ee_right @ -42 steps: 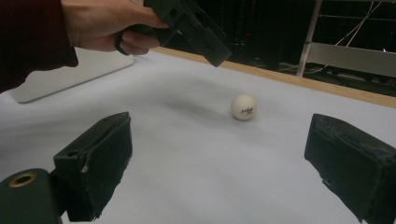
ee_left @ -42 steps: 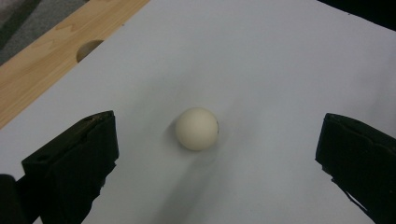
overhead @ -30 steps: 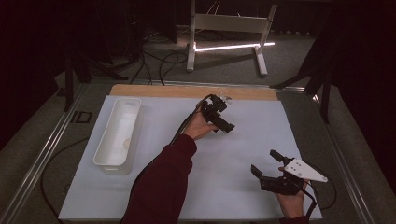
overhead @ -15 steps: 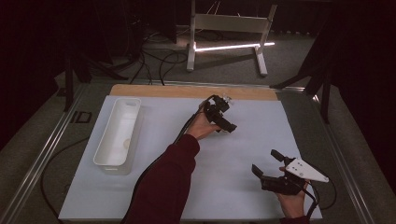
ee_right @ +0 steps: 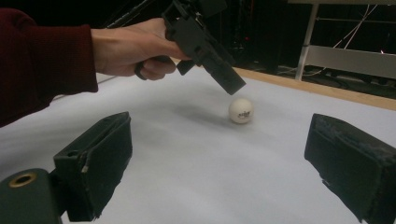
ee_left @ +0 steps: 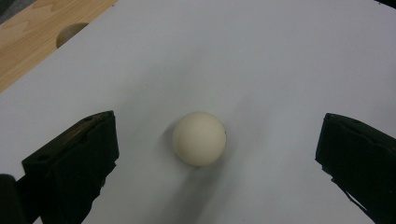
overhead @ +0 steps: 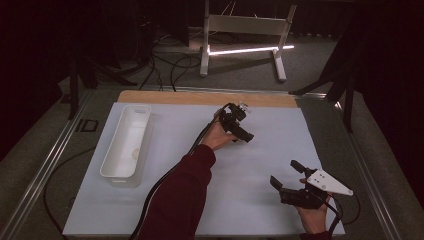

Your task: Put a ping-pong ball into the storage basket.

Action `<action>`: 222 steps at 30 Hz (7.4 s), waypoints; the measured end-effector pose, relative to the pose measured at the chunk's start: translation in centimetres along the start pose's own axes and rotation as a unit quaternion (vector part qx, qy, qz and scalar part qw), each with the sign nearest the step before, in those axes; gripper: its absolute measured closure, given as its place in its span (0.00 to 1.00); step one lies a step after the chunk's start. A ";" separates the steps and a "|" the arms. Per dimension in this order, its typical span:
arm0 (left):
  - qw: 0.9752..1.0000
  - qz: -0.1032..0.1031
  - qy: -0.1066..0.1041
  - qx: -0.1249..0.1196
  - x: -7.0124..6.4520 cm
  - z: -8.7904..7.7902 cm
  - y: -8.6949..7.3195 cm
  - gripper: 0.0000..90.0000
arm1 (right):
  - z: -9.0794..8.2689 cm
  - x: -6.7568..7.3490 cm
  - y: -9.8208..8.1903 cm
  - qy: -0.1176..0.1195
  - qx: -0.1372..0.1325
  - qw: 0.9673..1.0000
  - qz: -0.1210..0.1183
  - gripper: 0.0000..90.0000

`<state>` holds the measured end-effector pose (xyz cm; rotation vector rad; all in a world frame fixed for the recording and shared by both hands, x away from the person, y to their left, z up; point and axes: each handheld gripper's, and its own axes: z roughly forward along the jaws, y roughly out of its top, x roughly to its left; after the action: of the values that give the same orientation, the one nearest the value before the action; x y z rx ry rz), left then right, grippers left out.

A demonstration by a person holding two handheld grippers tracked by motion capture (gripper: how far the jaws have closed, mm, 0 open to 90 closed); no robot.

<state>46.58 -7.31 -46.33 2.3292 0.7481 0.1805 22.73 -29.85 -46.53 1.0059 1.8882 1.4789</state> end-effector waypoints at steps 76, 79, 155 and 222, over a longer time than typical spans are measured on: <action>0.998 -0.029 0.032 0.040 -0.3 3.2 -0.8 0.57 | -0.3 0.0 0.1 -0.002 -0.003 1.000 -0.001 0.08; 0.998 -0.027 0.035 0.036 -0.4 2.6 -0.6 0.57 | -0.2 0.1 0.1 -0.002 -0.003 1.000 -0.001 0.08; 0.999 0.008 0.037 0.004 -0.2 -7.6 0.6 0.57 | 0.3 0.5 0.0 0.002 0.003 1.000 -0.005 0.08; 0.998 0.038 0.051 0.005 0.6 -14.6 -1.2 0.57 | 0.7 0.8 -0.2 -0.002 0.013 1.000 -0.019 0.08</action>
<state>41.87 1.97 -35.99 2.3745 0.7116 0.3317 22.76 -28.88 -46.87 0.9792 1.9186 1.4325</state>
